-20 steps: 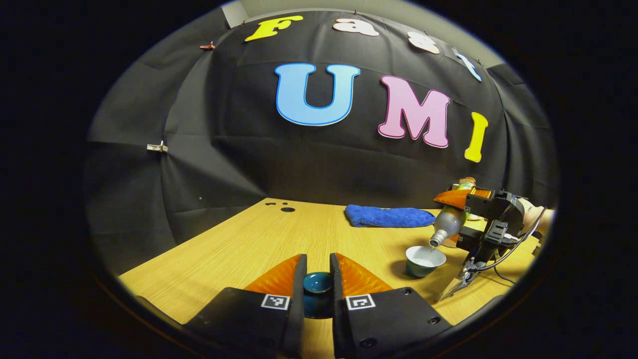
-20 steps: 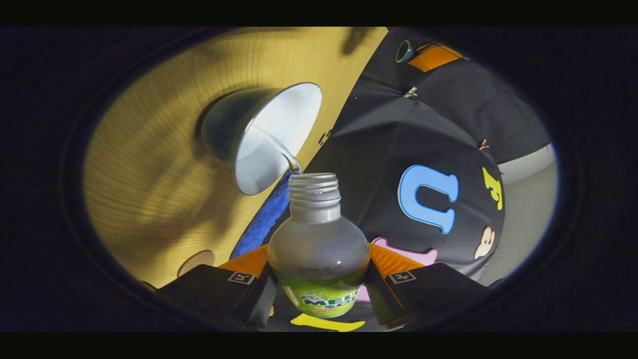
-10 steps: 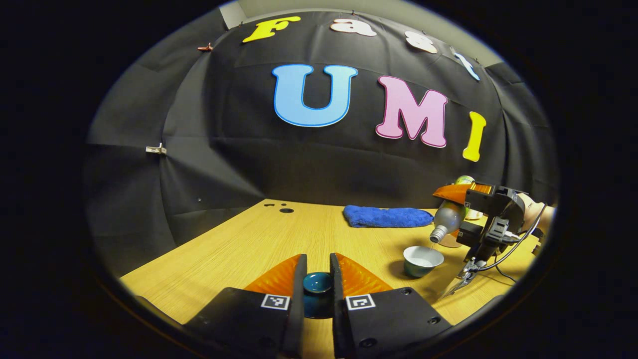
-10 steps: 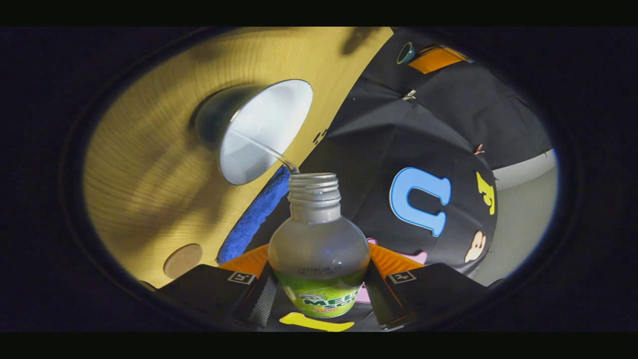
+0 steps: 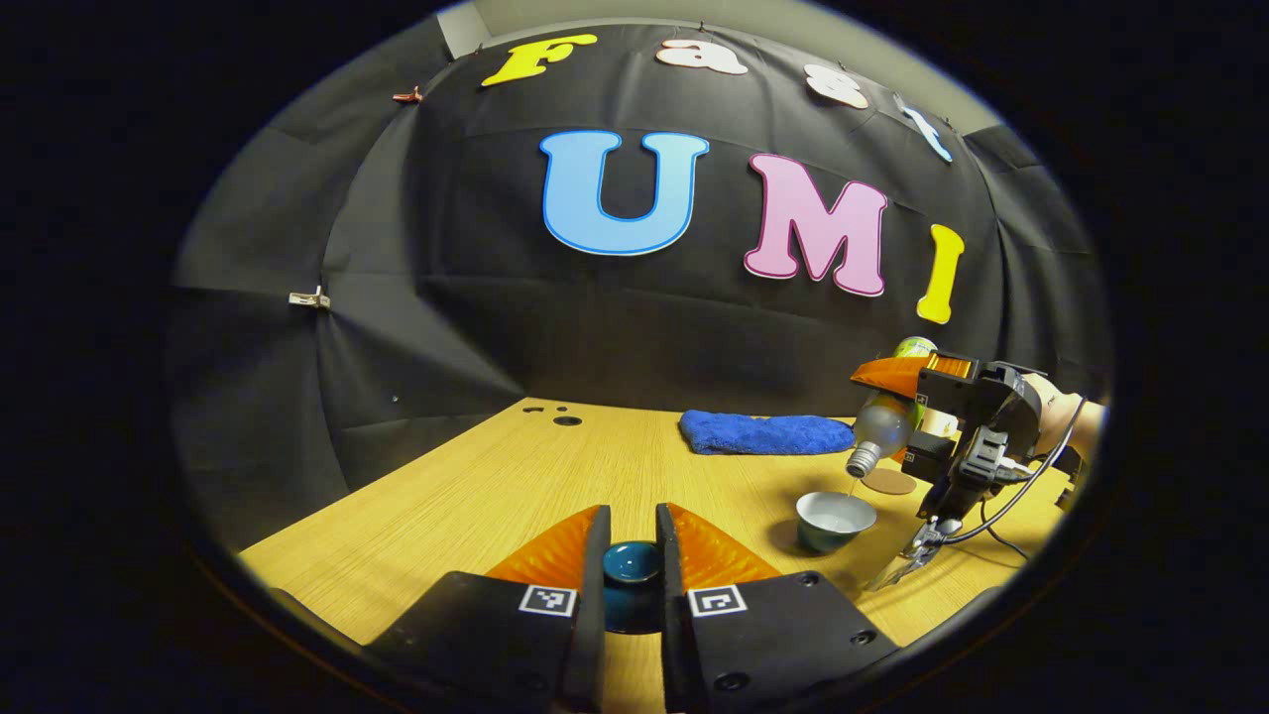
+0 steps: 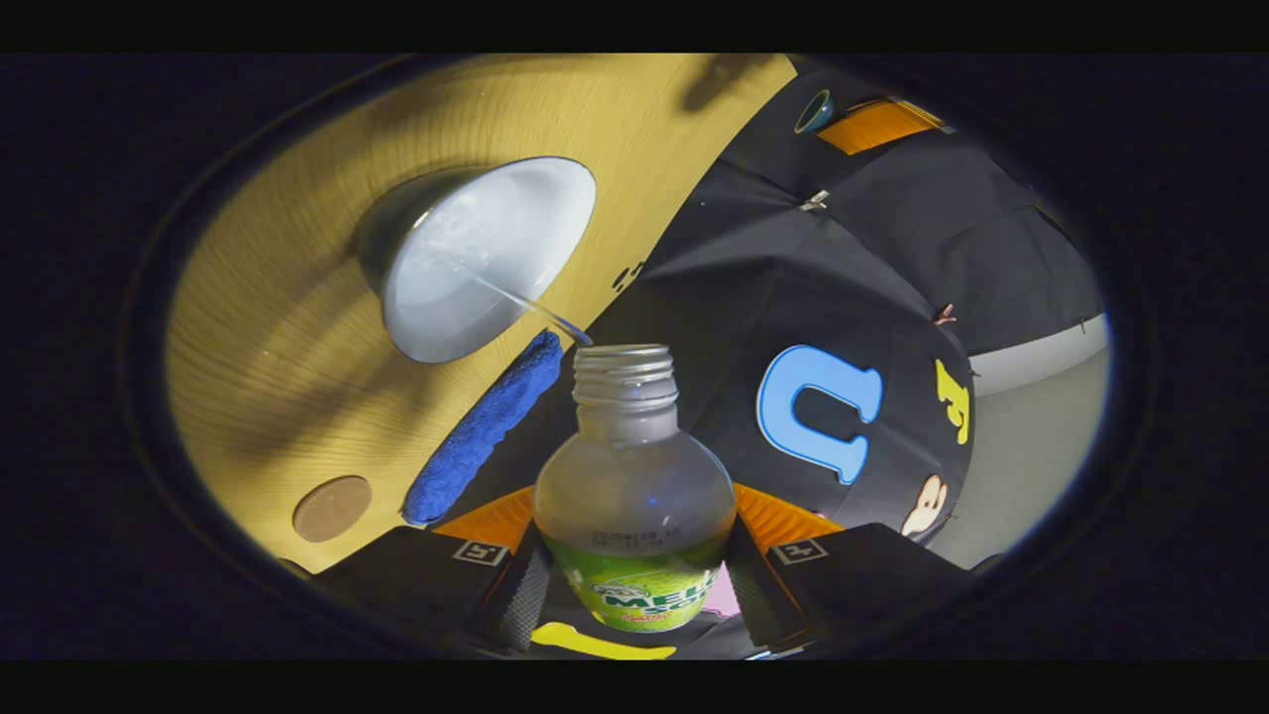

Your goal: Open the teacup lid with one hand, grasp the water bottle and pour water into the teacup with the other hand; after pouring, place the water bottle on the coaster and then close the teacup lid.

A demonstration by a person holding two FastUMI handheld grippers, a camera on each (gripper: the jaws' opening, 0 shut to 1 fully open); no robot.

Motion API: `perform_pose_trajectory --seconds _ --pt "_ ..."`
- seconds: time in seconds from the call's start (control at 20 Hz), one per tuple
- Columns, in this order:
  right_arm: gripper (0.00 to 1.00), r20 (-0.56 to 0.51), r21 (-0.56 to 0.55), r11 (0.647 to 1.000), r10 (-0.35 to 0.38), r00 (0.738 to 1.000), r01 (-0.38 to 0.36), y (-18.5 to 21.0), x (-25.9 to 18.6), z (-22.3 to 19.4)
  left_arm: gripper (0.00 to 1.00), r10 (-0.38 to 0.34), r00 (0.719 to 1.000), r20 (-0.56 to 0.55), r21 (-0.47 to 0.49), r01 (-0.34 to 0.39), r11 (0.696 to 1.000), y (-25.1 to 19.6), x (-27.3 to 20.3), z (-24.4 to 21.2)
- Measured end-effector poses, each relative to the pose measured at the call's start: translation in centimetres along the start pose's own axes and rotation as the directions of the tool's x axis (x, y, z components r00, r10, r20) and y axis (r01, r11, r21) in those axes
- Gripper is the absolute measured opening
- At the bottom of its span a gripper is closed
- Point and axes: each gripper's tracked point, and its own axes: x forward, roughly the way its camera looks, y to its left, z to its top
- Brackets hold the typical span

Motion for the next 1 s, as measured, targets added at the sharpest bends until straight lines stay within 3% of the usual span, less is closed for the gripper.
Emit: perform_pose_trajectory --seconds 1.0 --pt "0.81 -0.011 -0.036 0.999 0.001 1.000 -0.002 -0.94 0.08 -0.58 0.27 -0.016 1.000 0.018 0.005 0.016 1.000 -0.82 -0.68 0.95"
